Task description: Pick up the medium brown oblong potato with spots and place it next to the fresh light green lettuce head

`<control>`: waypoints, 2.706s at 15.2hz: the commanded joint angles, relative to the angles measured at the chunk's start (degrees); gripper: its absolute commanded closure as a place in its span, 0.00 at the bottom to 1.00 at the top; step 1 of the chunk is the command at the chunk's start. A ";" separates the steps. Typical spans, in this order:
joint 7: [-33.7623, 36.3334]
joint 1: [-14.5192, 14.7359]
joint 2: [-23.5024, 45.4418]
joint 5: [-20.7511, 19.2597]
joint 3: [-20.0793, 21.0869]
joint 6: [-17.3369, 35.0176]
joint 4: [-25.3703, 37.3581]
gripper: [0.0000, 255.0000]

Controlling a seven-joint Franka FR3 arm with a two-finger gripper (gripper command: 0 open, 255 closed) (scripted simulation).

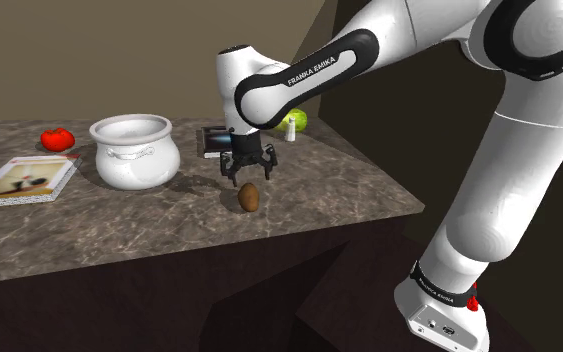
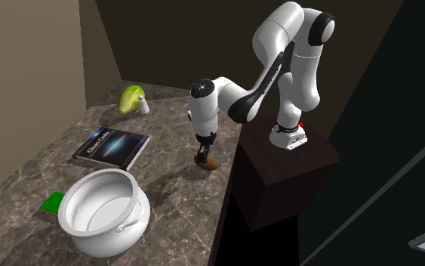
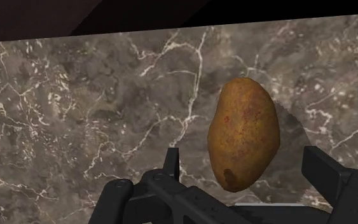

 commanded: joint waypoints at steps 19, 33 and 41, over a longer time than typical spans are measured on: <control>4.93 0.48 6.46 -3.22 -0.74 5.74 -0.49 1.00; 3.39 0.19 3.45 -1.44 -0.36 1.04 1.58 1.00; 1.93 0.00 0.70 0.12 -0.16 -4.52 4.73 1.00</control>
